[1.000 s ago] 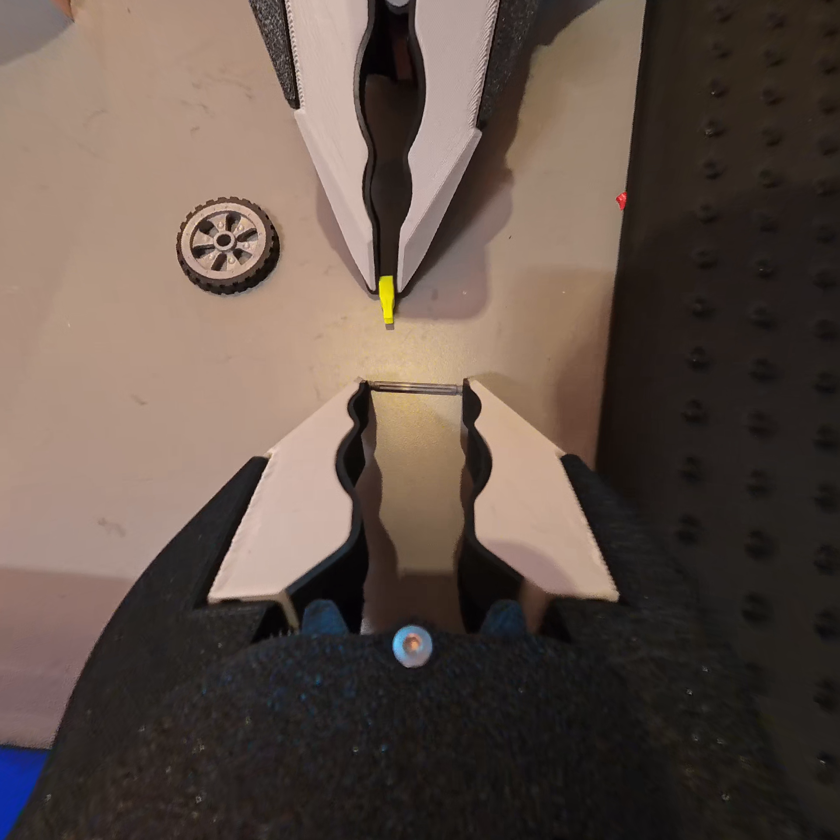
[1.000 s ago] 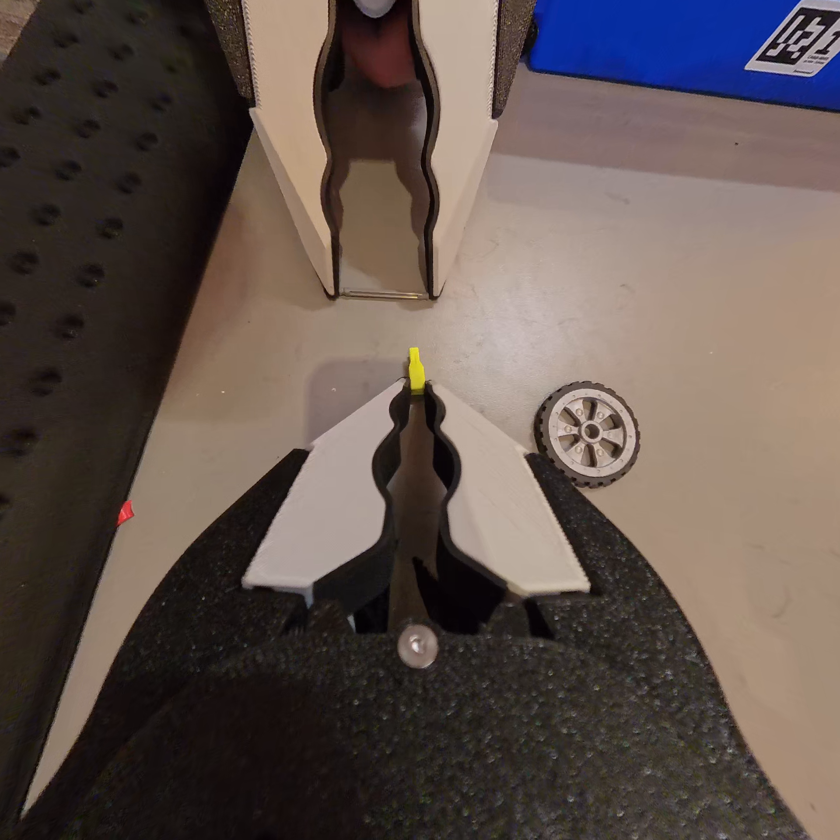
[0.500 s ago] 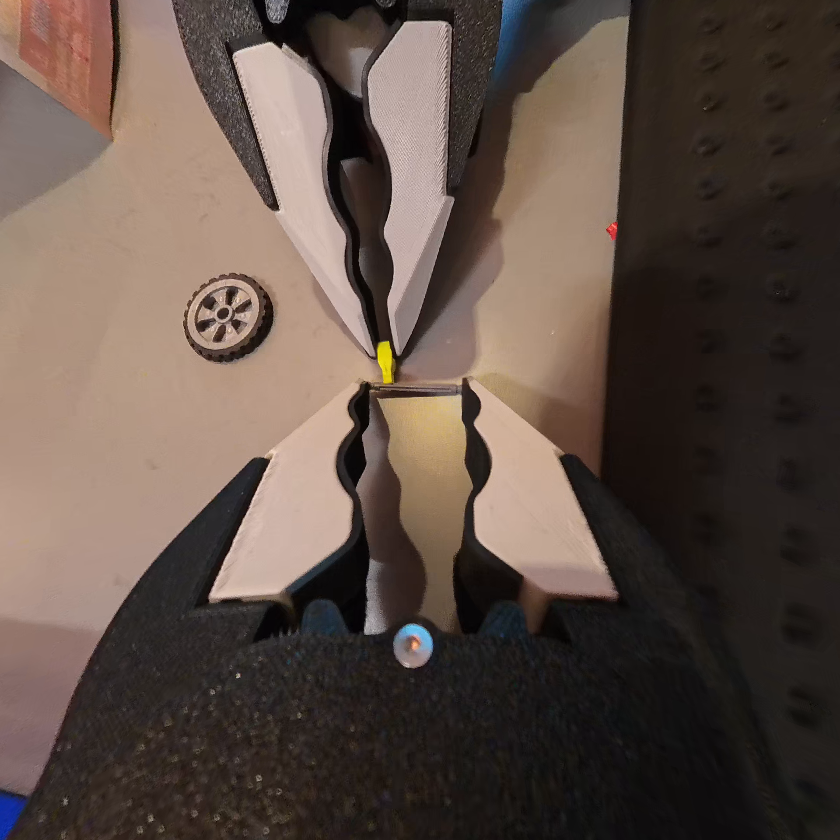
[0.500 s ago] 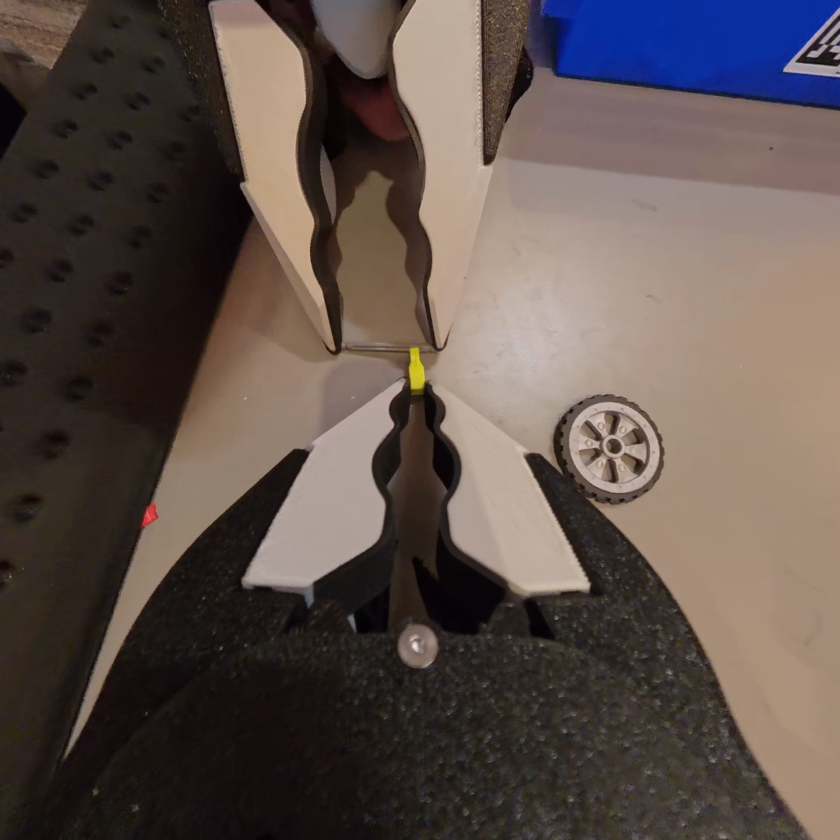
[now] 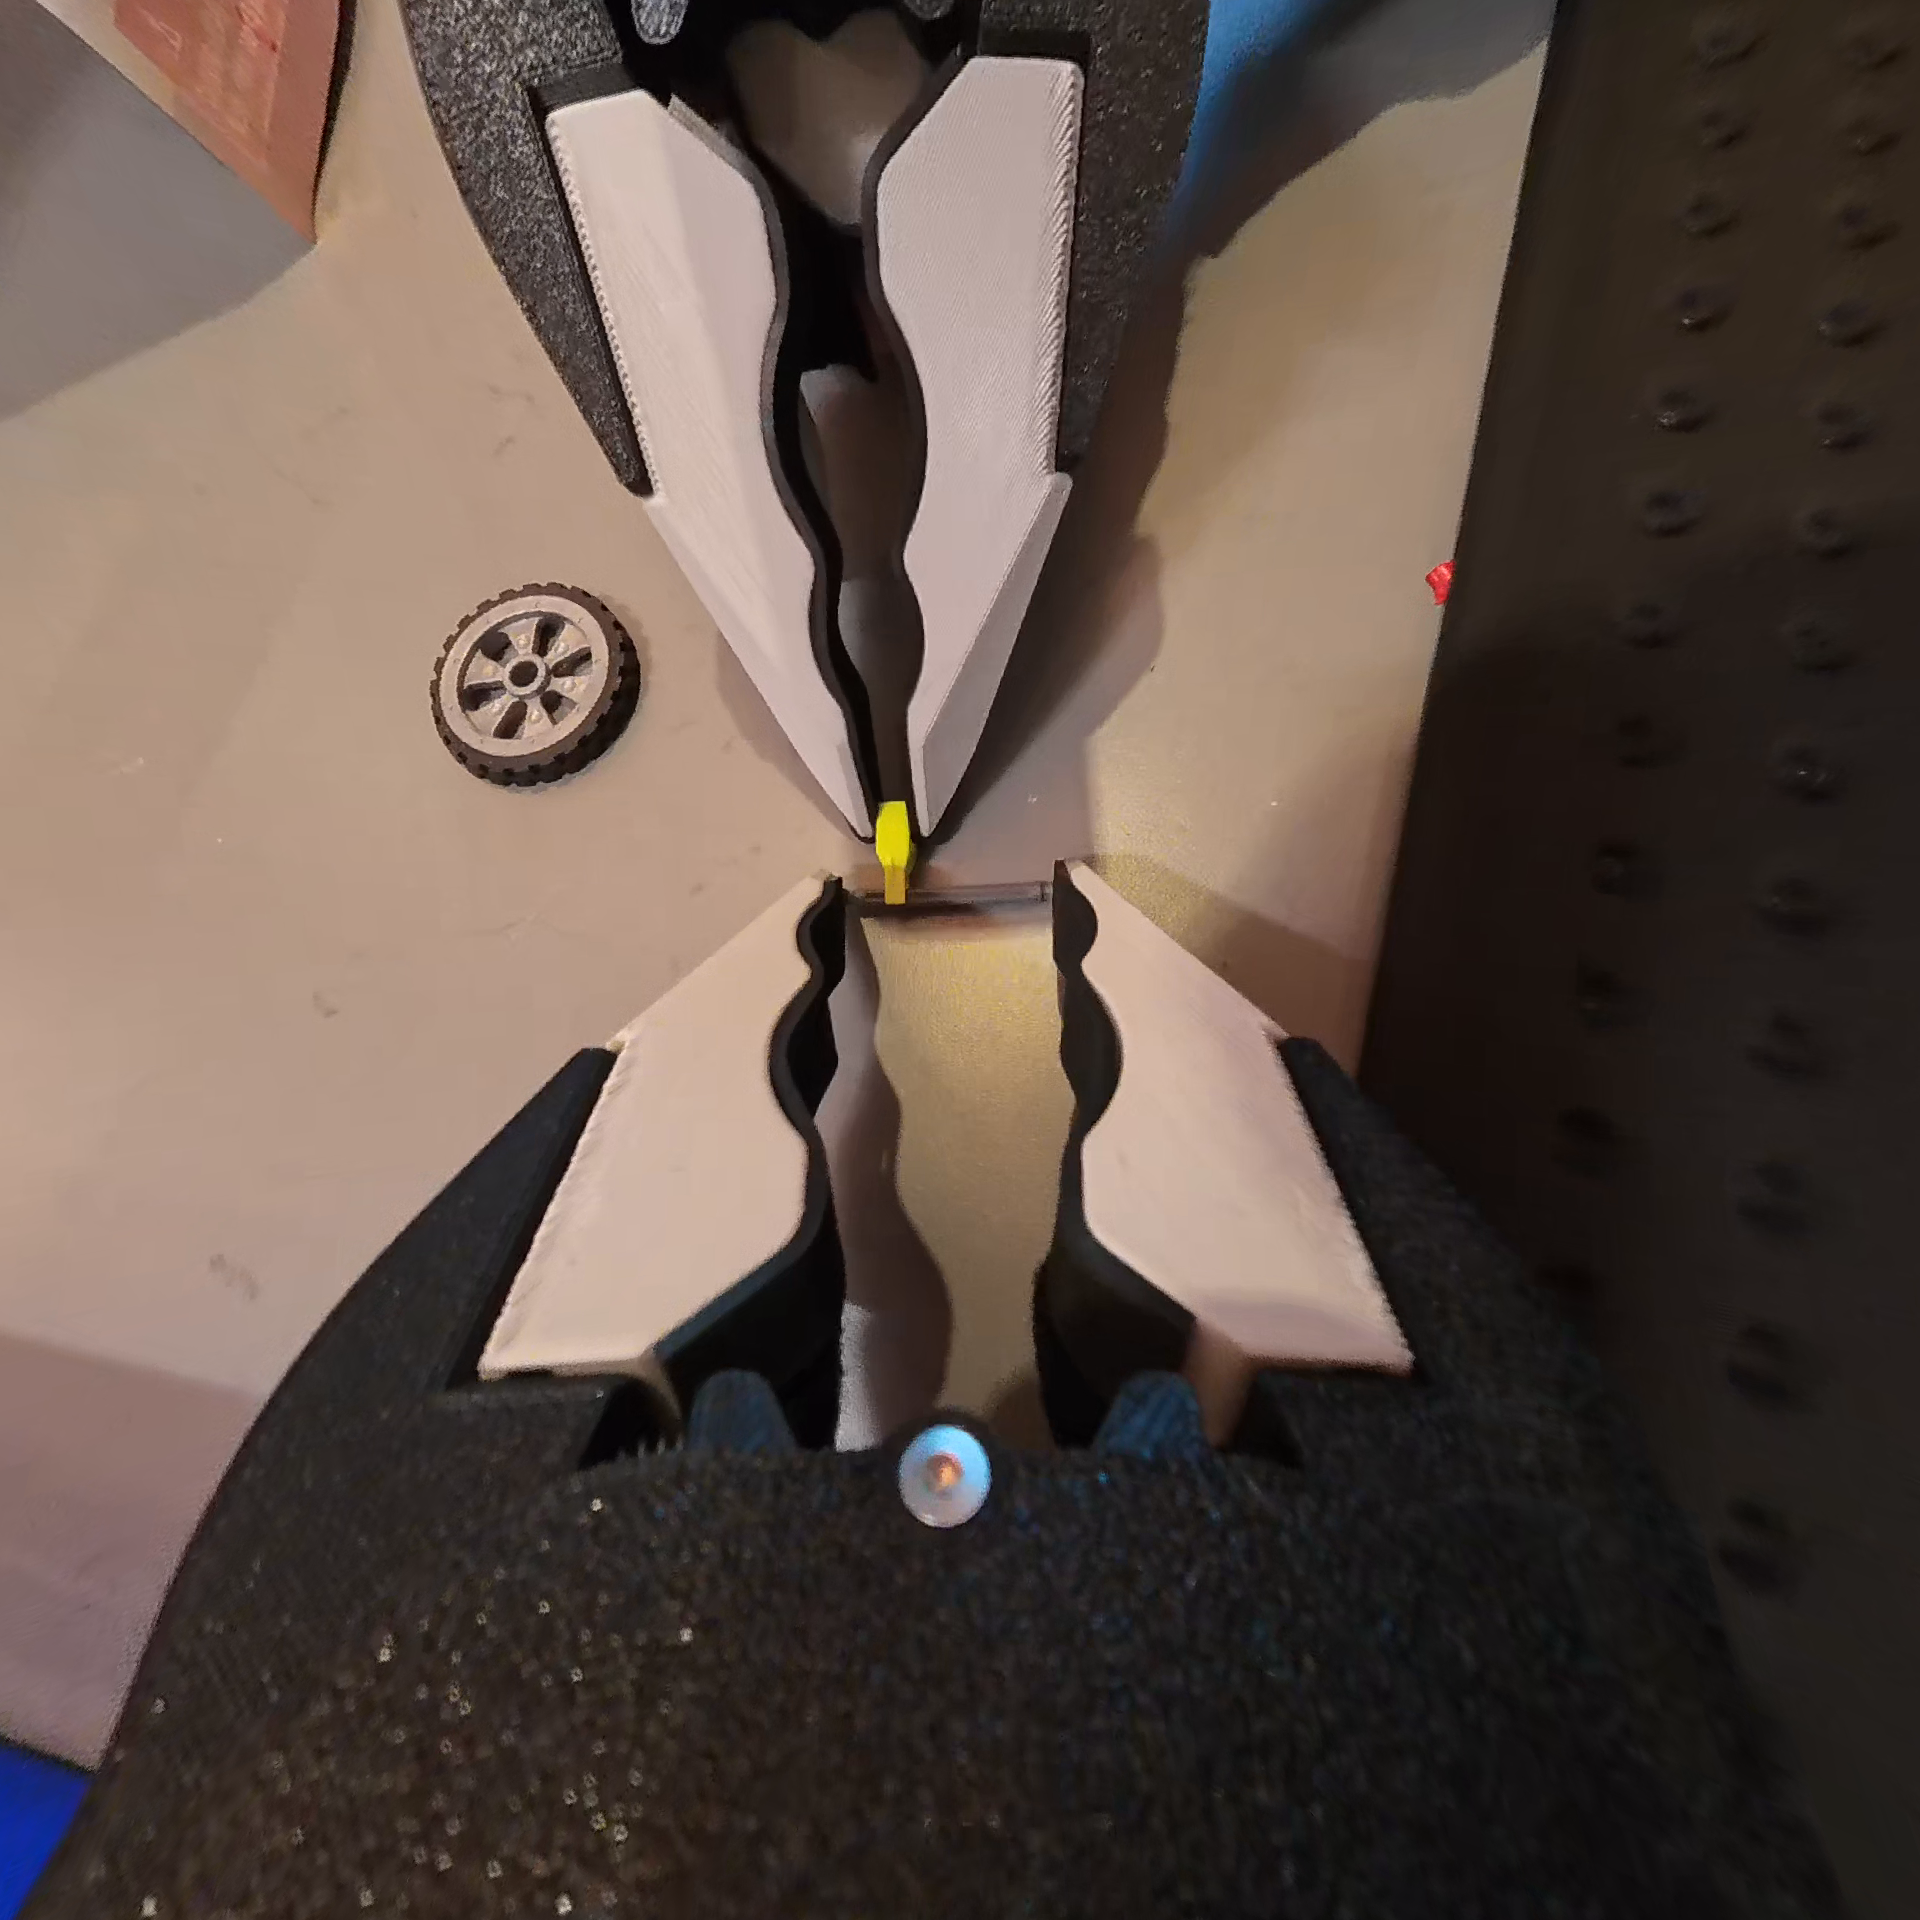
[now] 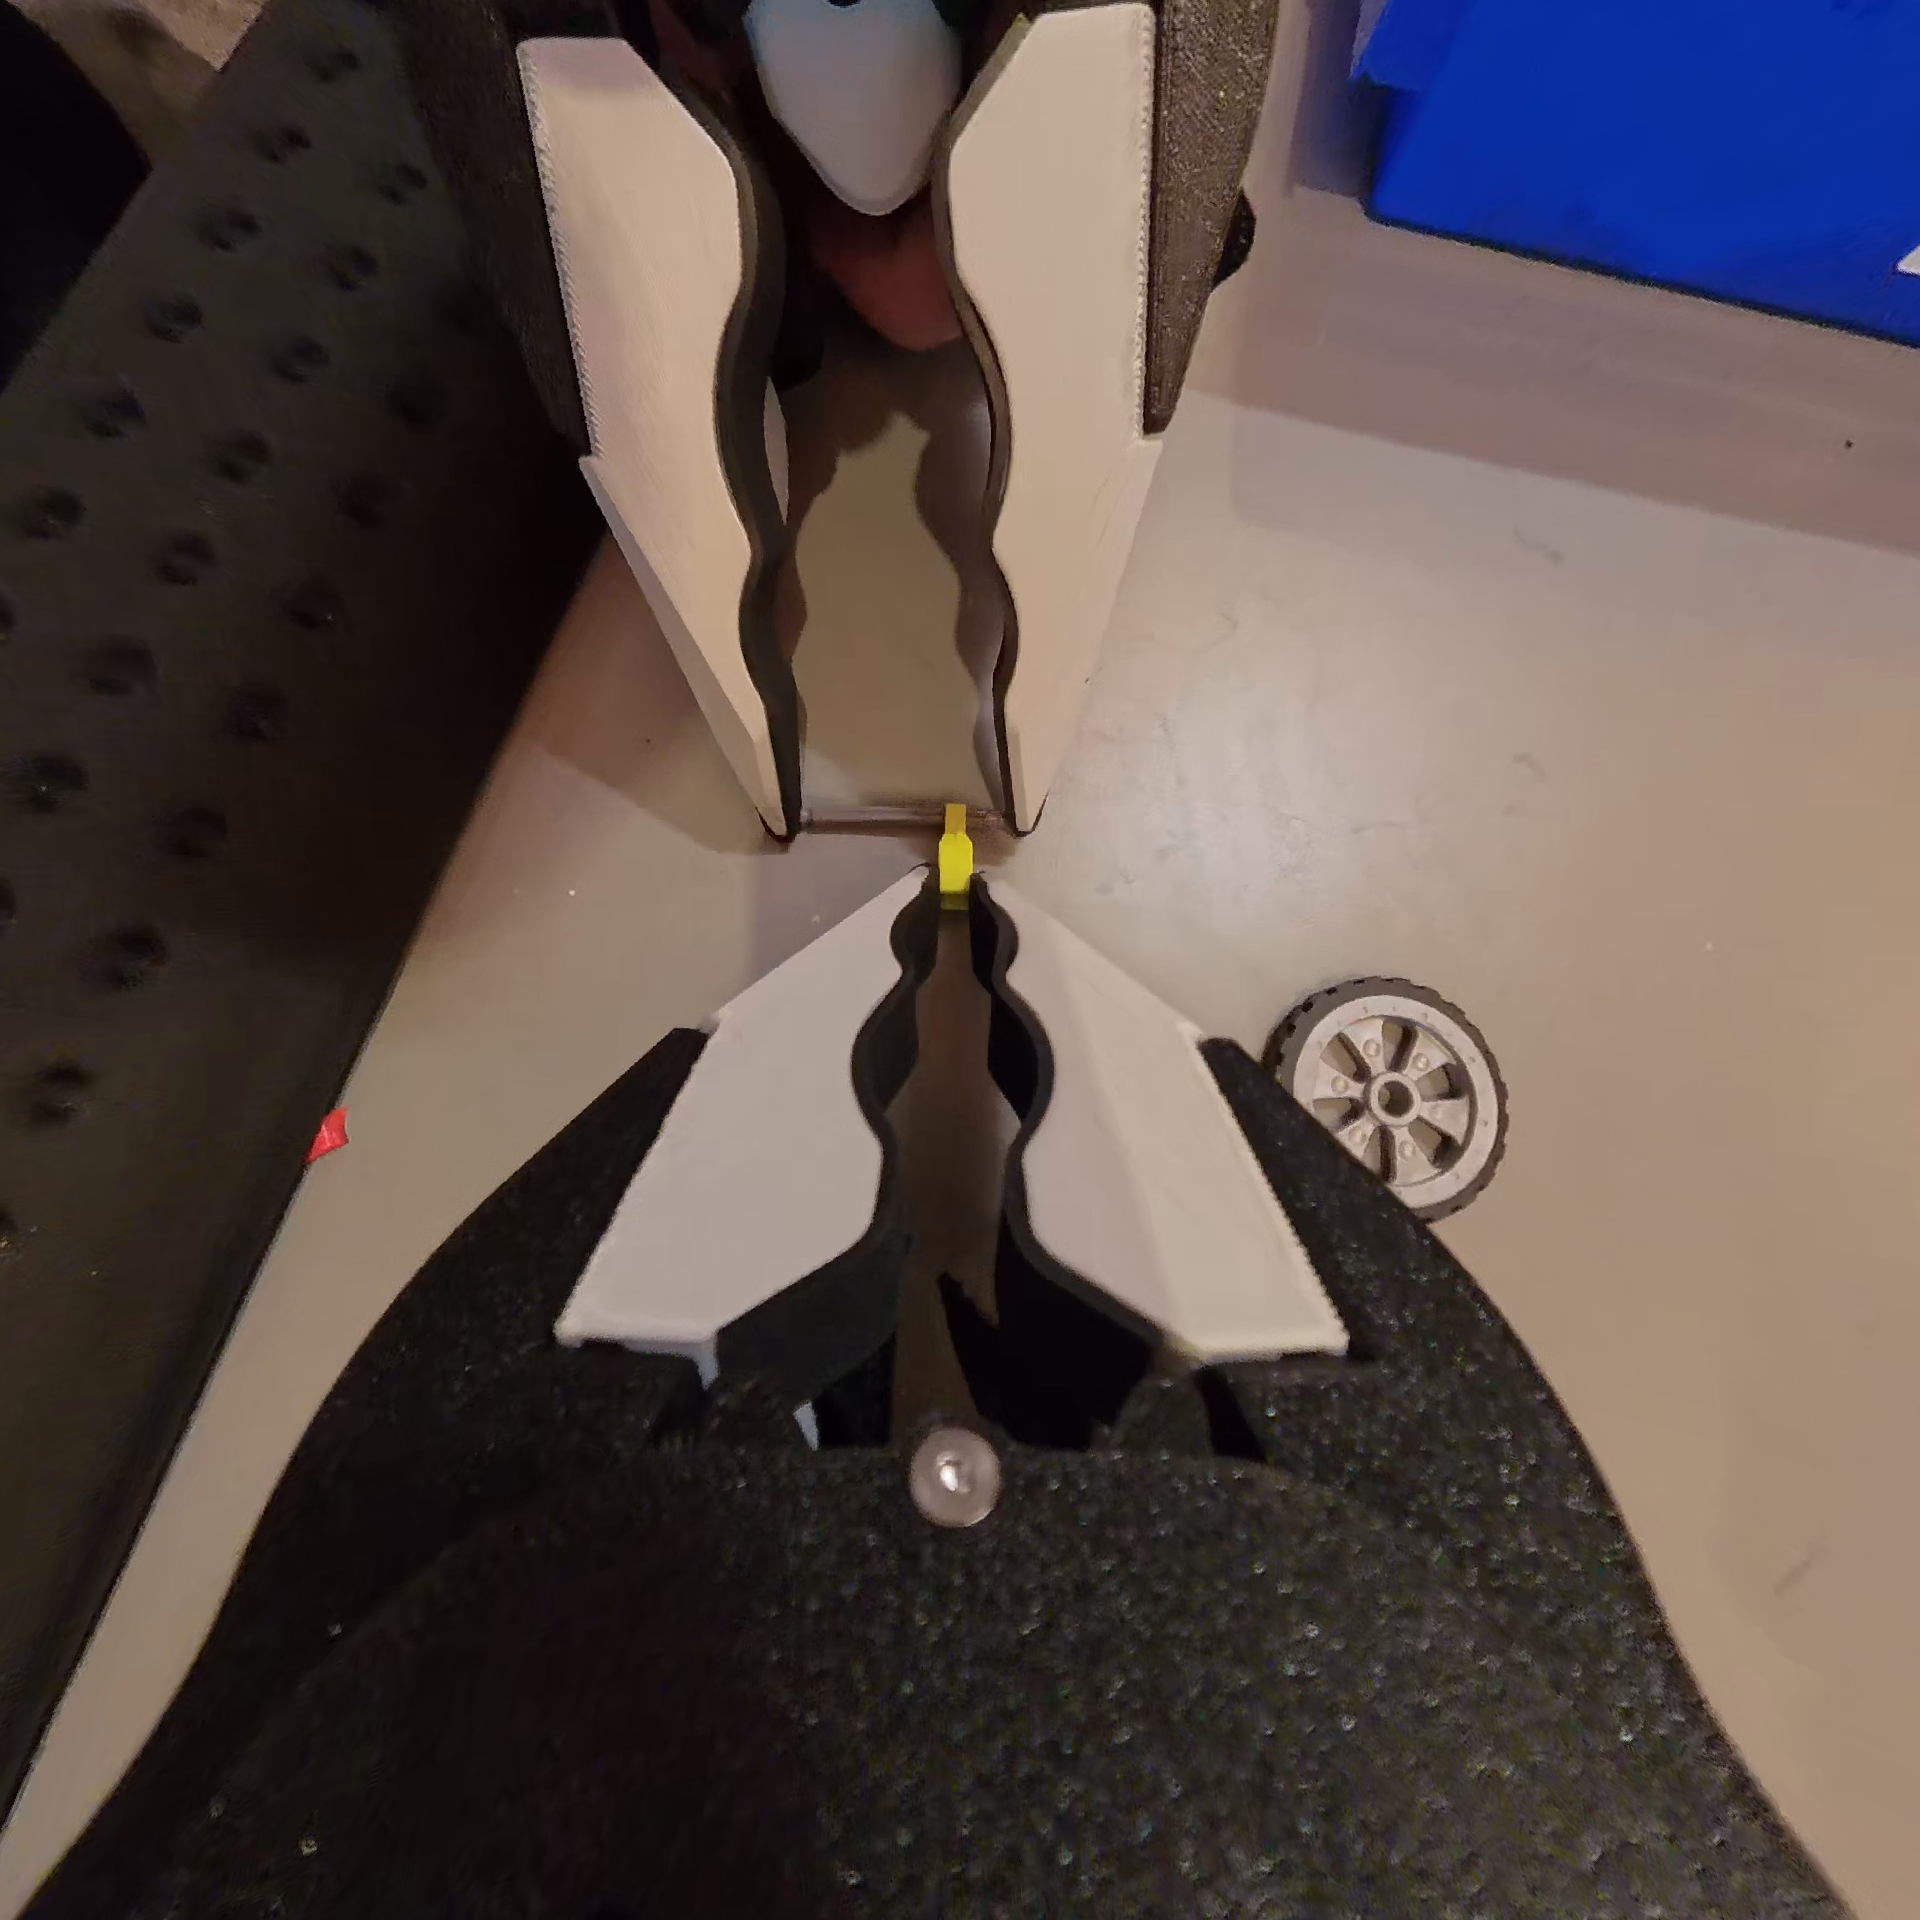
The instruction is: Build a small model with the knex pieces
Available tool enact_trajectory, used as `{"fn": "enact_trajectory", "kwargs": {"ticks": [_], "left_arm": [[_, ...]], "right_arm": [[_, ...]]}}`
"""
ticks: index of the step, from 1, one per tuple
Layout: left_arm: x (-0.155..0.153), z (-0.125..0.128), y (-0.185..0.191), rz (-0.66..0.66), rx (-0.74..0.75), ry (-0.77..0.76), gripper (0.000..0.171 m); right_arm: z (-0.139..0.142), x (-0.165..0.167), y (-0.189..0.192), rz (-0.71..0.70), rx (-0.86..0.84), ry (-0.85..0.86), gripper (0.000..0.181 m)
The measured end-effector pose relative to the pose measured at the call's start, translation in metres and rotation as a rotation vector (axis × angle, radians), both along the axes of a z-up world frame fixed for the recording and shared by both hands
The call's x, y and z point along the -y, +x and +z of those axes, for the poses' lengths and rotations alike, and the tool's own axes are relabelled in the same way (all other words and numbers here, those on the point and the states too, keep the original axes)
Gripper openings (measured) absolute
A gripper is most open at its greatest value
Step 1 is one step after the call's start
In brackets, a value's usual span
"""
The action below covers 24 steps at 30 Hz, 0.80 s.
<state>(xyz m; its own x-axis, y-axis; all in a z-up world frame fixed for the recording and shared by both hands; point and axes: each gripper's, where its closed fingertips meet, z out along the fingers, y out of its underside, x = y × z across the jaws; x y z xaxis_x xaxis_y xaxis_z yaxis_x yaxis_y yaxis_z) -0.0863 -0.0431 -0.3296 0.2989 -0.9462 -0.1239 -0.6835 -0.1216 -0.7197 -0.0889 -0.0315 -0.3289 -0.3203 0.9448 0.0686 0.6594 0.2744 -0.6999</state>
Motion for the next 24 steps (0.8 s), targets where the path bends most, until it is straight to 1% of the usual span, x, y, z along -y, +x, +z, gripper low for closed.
{"fn": "enact_trajectory", "kwargs": {"ticks": [1, 2, 3, 9, 14, 15, 16, 18, 19, 21, 22, 24], "left_arm": [[0.000, 0.000, 0.000, 0.000, -0.001, 0.007, 0.037], [0.000, 0.000, 0.001, 0.002, 0.000, 0.016, 0.006], [-0.002, -0.001, 0.001, 0.001, -0.025, 0.057, 0.003], [-0.003, -0.002, 0.000, 0.010, -0.030, 0.065, 0.004], [-0.002, -0.001, 0.001, 0.004, -0.030, 0.083, 0.006], [0.003, 0.003, 0.004, -0.028, 0.001, 0.077, 0.016], [0.004, 0.011, 0.006, -0.028, 0.052, 0.071, 0.019], [0.001, 0.023, 0.001, -0.001, 0.126, 0.039, 0.030], [-0.003, 0.027, -0.005, 0.020, 0.133, 0.047, 0.031], [-0.001, 0.032, -0.018, 0.030, 0.126, 0.022, 0.034], [0.000, 0.030, -0.026, 0.046, 0.096, 0.012, 0.039], [0.003, 0.025, -0.044, 0.071, 0.014, 0.034, 0.041]], "right_arm": [[0.000, 0.000, 0.000, 0.003, 0.006, 0.002, 0.004], [0.000, 0.004, 0.000, 0.016, 0.011, -0.007, 0.004], [-0.001, 0.009, -0.001, 0.033, 0.016, -0.020, 0.004], [-0.002, 0.008, -0.001, 0.015, 0.052, -0.010, 0.004], [-0.002, 0.009, 0.000, 0.016, 0.036, -0.017, 0.005], [-0.002, 0.009, 0.000, 0.016, 0.031, -0.020, 0.005], [-0.002, 0.008, 0.000, 0.013, 0.026, -0.025, 0.005], [-0.002, 0.008, 0.000, 0.010, 0.016, -0.035, 0.005], [-0.001, 0.008, 0.000, 0.008, 0.012, -0.043, 0.005], [-0.001, 0.008, 0.000, 0.009, 0.006, -0.049, 0.005], [-0.001, 0.008, 0.000, 0.010, 0.005, -0.051, 0.005], [-0.001, 0.008, 0.000, 0.012, 0.004, -0.052, 0.005]]}}
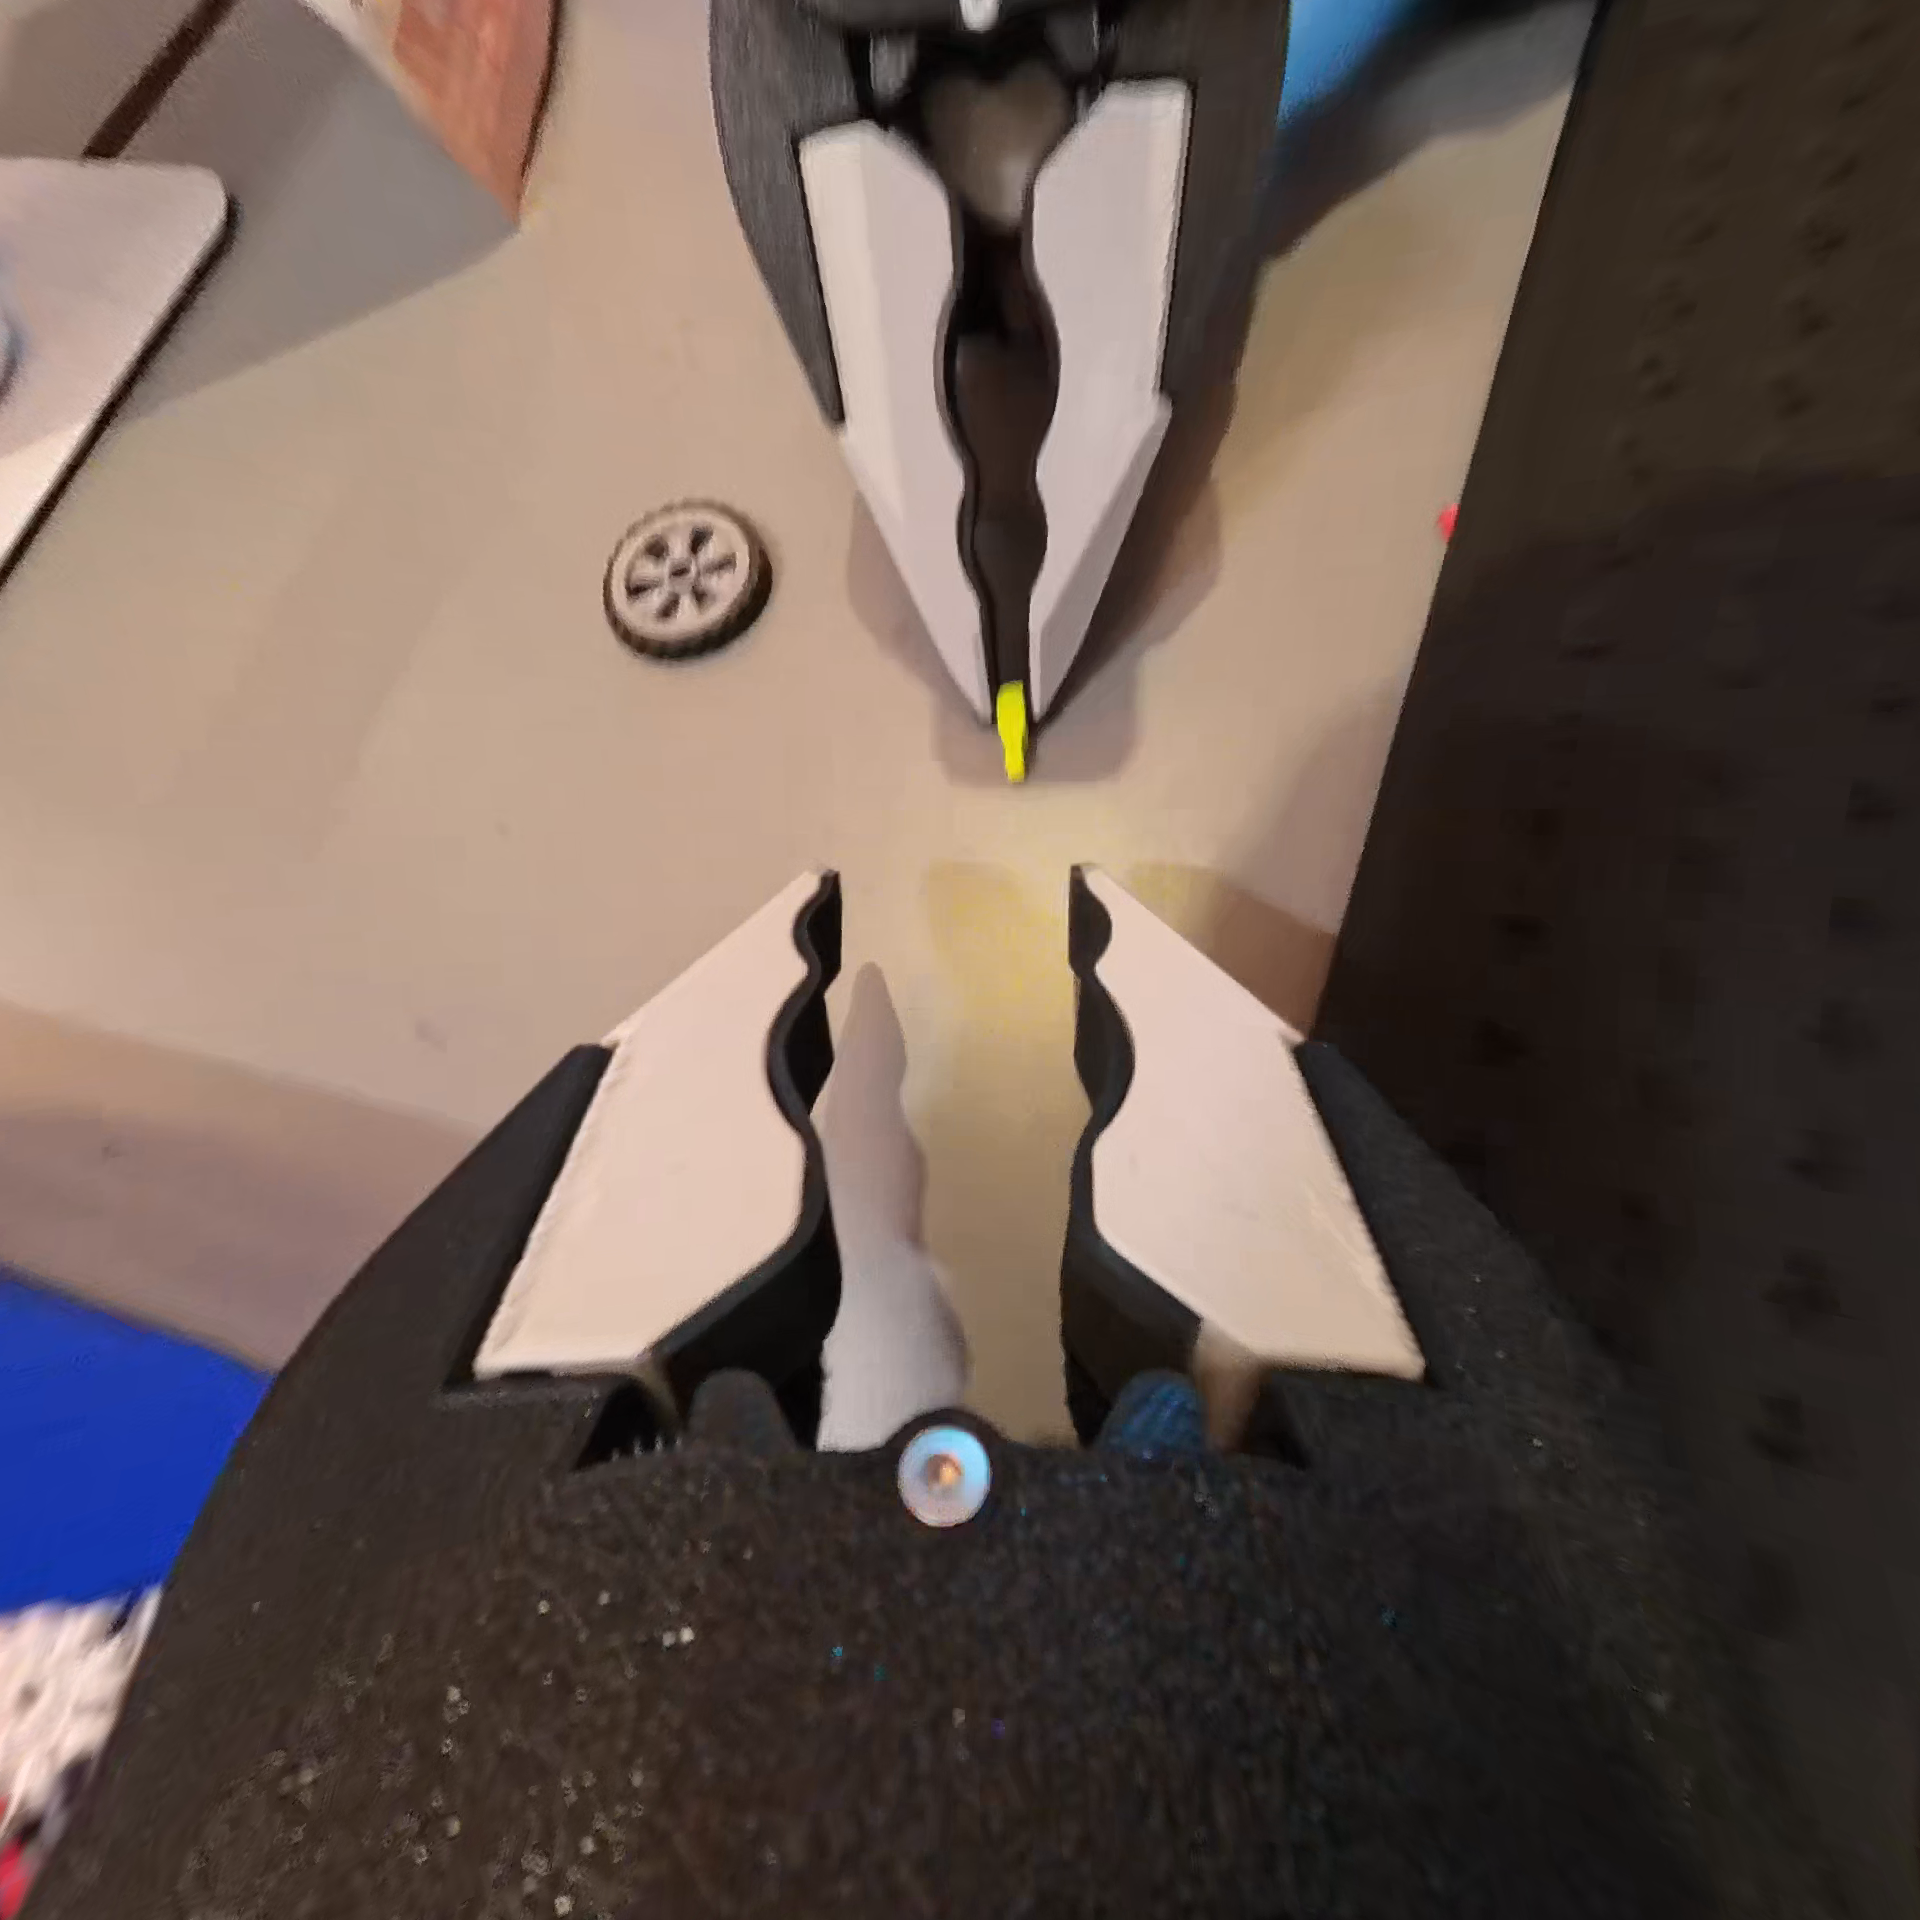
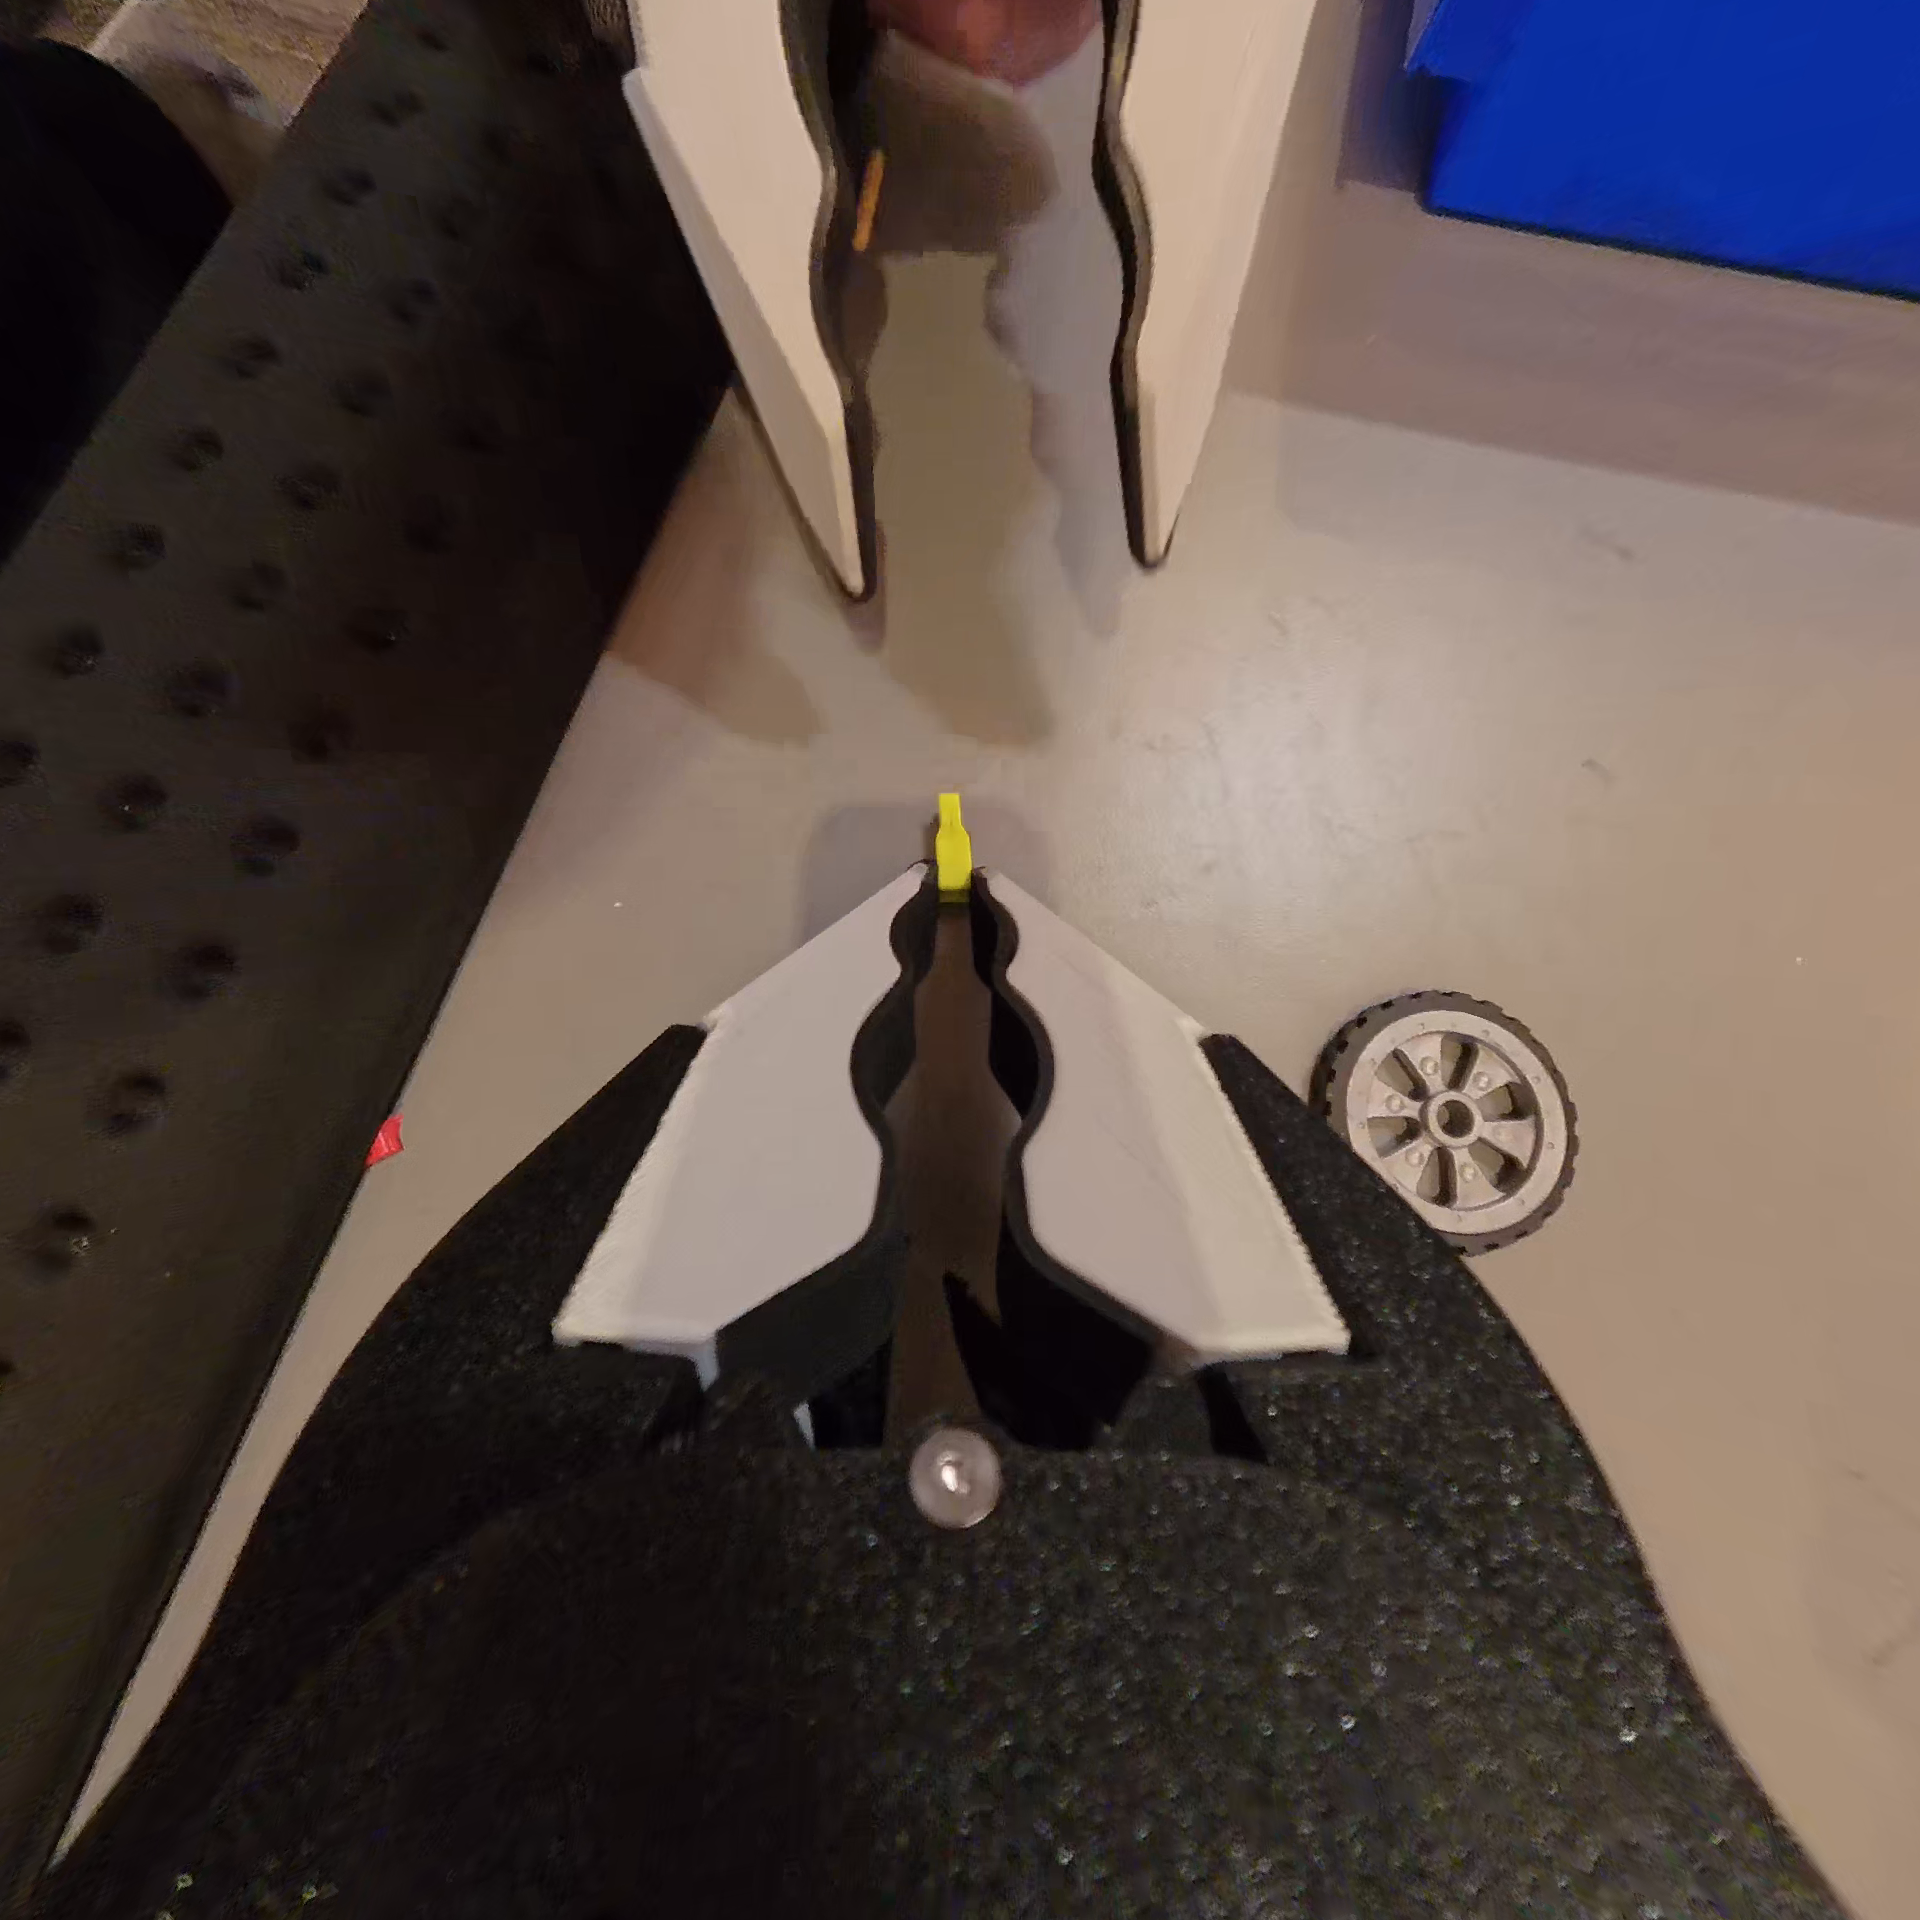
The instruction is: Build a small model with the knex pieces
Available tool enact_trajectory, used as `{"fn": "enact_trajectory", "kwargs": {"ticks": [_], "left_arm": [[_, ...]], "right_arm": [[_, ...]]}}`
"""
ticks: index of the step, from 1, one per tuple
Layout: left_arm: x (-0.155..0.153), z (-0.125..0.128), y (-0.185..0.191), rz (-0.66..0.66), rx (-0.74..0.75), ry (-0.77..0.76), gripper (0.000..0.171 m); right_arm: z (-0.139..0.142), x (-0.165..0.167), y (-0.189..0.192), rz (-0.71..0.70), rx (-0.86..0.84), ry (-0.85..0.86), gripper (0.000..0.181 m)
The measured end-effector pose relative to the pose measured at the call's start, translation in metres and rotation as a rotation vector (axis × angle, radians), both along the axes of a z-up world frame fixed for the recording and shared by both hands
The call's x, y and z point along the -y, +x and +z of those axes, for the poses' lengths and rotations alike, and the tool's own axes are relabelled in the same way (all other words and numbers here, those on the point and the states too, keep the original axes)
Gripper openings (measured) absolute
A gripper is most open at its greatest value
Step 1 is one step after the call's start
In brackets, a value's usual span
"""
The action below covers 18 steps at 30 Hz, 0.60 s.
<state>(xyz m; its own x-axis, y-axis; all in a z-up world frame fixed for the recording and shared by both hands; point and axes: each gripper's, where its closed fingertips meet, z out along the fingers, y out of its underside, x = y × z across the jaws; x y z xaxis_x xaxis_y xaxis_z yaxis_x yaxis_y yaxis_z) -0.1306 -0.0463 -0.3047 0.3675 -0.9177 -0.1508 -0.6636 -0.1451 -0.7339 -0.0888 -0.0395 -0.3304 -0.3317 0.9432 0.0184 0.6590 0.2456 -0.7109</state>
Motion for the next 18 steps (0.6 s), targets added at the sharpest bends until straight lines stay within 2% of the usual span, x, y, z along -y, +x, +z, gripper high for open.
{"fn": "enact_trajectory", "kwargs": {"ticks": [6, 9, 12, 15, 18], "left_arm": [[0.012, 0.024, -0.067, 0.156, -0.116, 0.023, 0.042], [0.023, 0.029, -0.113, 0.247, -0.269, 0.016, 0.042], [0.039, 0.030, -0.145, 0.298, -0.364, -0.036, 0.042], [0.041, 0.033, -0.173, 0.368, -0.444, -0.029, 0.040], [0.046, 0.021, -0.198, 0.394, -0.551, -0.089, 0.039]], "right_arm": [[0.000, 0.000, 0.000, 0.001, -0.005, -0.005, 0.006], [0.000, 0.000, 0.000, -0.001, -0.008, -0.001, 0.006], [0.000, 0.000, 0.000, -0.002, -0.010, 0.005, 0.006], [0.000, 0.000, 0.000, -0.006, -0.013, 0.011, 0.006], [0.000, 0.000, 0.000, -0.010, -0.016, 0.017, 0.006]]}}
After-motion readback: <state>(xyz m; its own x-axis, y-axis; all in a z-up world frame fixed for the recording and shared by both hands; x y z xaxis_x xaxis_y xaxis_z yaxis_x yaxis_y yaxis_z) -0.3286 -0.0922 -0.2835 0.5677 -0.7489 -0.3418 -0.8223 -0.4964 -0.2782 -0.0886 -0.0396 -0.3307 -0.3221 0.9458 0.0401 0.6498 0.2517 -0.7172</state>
